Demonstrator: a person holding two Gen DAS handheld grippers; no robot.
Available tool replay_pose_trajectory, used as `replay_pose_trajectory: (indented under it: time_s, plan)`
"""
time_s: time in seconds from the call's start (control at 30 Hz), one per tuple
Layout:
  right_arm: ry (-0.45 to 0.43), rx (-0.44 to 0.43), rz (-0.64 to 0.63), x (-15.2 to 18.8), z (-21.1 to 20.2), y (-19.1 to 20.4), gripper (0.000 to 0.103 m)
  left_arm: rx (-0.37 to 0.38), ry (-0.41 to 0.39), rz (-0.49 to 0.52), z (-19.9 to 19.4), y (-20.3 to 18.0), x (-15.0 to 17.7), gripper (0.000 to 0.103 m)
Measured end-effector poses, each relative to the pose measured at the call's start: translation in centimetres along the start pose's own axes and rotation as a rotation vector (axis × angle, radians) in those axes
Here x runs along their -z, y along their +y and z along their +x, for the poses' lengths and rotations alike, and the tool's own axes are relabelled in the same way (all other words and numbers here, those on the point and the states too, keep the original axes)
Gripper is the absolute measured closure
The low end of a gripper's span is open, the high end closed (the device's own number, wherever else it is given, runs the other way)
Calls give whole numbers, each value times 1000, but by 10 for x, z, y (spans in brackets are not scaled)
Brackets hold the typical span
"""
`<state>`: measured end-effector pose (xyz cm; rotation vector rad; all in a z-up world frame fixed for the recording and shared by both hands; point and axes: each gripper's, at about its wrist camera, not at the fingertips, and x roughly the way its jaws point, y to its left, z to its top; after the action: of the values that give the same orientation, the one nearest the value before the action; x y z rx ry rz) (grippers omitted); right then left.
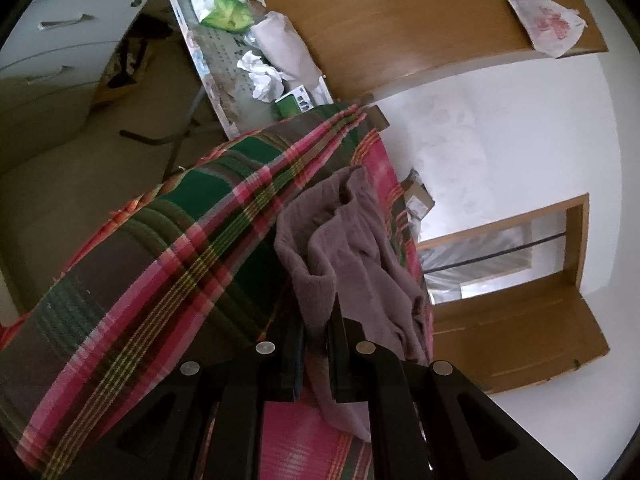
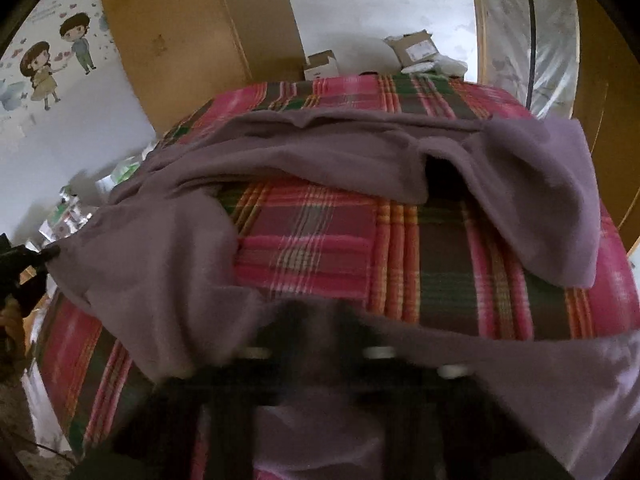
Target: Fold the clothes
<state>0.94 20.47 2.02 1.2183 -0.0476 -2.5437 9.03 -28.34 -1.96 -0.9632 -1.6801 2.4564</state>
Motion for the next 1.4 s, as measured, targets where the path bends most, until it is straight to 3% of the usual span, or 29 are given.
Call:
replay_pose_trajectory:
  time_s: [0.27, 0.47, 0.57, 0.67, 0.8, 0.9, 1.07, 1.33, 1.4]
  plan:
    - [-117, 145, -16, -34, -16, -6, 101, -17, -1, 1, 1, 0, 2, 94]
    - [-85, 250, -59, -49, 8, -6, 101, -25, 7, -2, 4, 1, 5, 94]
    - [-67, 261, -47, -45, 15, -6, 99, -26, 7, -8, 5, 3, 4, 94]
    - [-126, 260, 0, -34, -10, -5, 94, -15, 6, 3, 4, -1, 4, 94]
    - [-193, 162, 32, -8, -52, 5, 84, 8, 2, 16, 2, -6, 3, 94]
    - [-137, 52, 8, 20, -59, 22, 84, 29, -4, 19, -1, -9, 1, 94]
    - [-47, 0, 30, 59, -52, 40, 83, 79, -13, 52, -11, -25, -2, 94]
    - [58, -390, 175, 64, -14, 69, 61, 160, -7, 112, -21, -60, -10, 94]
    - [77, -436, 194, 62, -2, 77, 60, 179, -6, 114, -24, -66, -11, 94]
